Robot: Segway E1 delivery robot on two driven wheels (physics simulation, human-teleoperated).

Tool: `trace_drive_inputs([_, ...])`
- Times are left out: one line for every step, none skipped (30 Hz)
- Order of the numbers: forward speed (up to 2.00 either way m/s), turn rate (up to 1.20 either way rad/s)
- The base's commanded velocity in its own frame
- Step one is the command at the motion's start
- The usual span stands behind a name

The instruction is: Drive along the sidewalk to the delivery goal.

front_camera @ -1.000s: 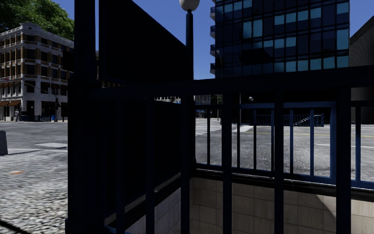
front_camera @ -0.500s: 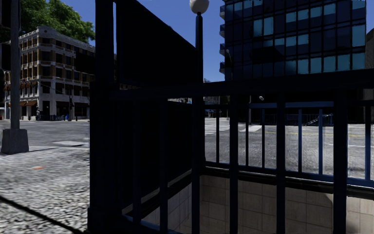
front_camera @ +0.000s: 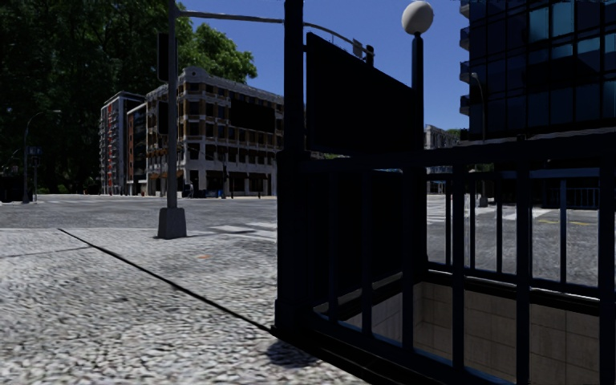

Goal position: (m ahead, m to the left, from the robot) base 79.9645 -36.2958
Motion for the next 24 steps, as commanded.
trace_drive_inputs([-0.74,0.77])
trace_drive_inputs([-0.74,0.77])
trace_drive_inputs([-0.74,0.77])
trace_drive_inputs([-0.74,0.77])
trace_drive_inputs([-0.74,0.77])
trace_drive_inputs([-0.75,0.77])
trace_drive_inputs([-0.75,0.77])
trace_drive_inputs([-0.76,0.77])
trace_drive_inputs([-0.78,0.77])
trace_drive_inputs([-0.81,0.79])
trace_drive_inputs([-0.81,0.79])
trace_drive_inputs([-0.82,0.80])
trace_drive_inputs([-0.82,0.81])
trace_drive_inputs([-0.82,0.81])
trace_drive_inputs([-0.82,0.82])
trace_drive_inputs([-0.82,0.82])
trace_drive_inputs([-0.82,0.82])
trace_drive_inputs([-0.82,0.82])
trace_drive_inputs([-0.82,0.82])
trace_drive_inputs([-0.82,0.82])
trace_drive_inputs([-0.82,0.82])
trace_drive_inputs([-0.82,0.82])
trace_drive_inputs([-0.82,0.82])
trace_drive_inputs([-0.82,0.67])
